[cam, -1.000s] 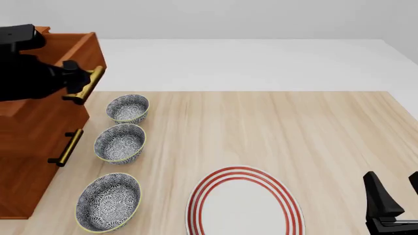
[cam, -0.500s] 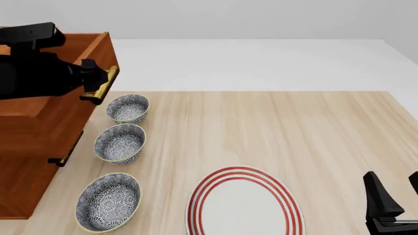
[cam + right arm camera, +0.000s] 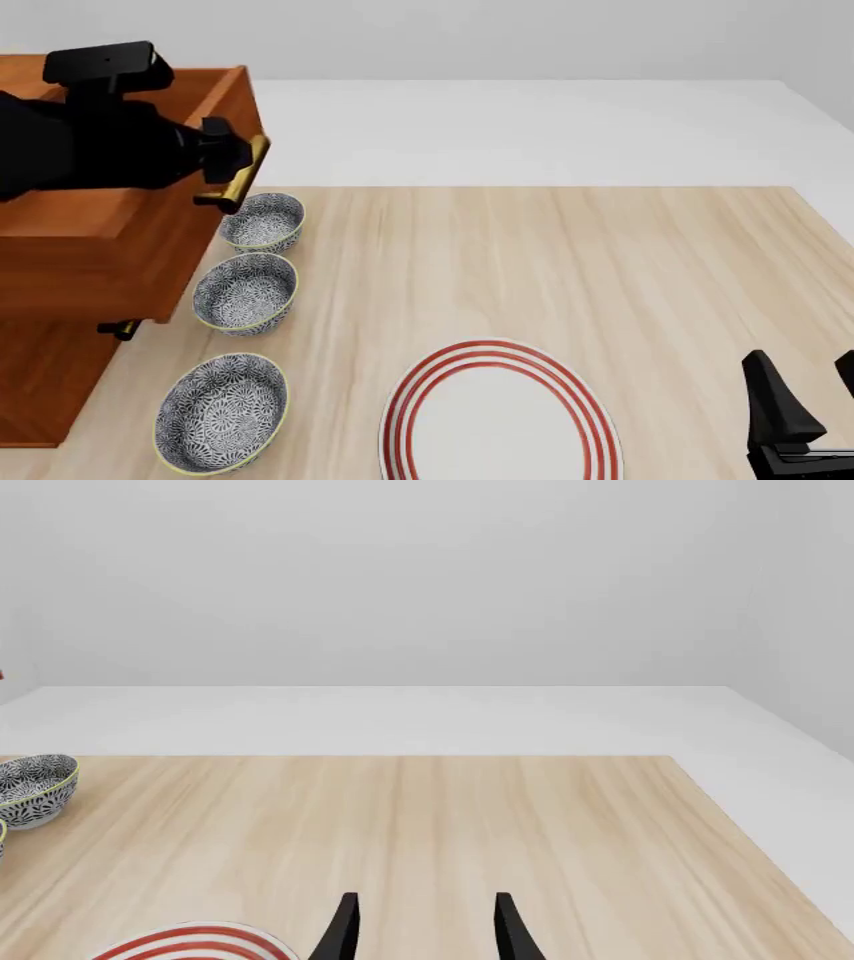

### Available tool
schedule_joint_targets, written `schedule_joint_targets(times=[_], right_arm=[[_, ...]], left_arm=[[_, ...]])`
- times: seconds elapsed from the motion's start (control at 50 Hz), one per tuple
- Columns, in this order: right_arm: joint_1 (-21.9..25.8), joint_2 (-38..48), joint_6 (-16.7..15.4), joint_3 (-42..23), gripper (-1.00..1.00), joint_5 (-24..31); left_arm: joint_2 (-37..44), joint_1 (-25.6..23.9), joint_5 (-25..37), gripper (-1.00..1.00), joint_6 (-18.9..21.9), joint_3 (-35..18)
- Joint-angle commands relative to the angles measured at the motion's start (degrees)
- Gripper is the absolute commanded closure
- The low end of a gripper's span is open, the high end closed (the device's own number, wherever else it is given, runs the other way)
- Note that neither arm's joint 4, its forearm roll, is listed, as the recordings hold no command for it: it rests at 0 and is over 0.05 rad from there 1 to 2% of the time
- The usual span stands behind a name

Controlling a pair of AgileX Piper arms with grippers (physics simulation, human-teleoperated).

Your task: Open the top drawer of the cabinet.

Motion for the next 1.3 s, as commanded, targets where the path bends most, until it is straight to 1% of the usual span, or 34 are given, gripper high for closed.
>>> schedule_joint_targets(times=[0.02,0.28,0.44,0.58,0.82,0.92,1.12,1.3], right_arm=[[0.00,0.00,0.00,0.00,-1.00,0.00],[0.00,0.00,0.00,0.00,-1.00,0.00],[0.00,0.00,0.00,0.00,-1.00,0.00],[0.00,0.00,0.00,0.00,-1.00,0.00],[0.00,0.00,0.00,0.00,-1.00,0.00],[0.00,0.00,0.00,0.00,-1.00,0.00],[0.00,0.00,0.00,0.00,-1.00,0.00],[0.00,0.00,0.00,0.00,-1.00,0.00]], left_arm=[[5.64,-1.89,-0.10,-1.00,1.71,0.22],[7.70,-3.38,-0.39,-1.00,2.31,-0.32],[8.74,-4.05,-1.12,-1.00,2.17,0.27],[9.07,-4.46,-0.56,-1.00,2.15,-0.47],[10.32,-5.83,-1.31,-1.00,1.69,-0.59],[11.00,-6.99,-3.02,-1.00,0.60,1.09],[11.51,-7.79,-3.93,-1.00,-0.14,1.66],[12.07,-9.54,-5.68,-1.00,-1.43,3.48]])
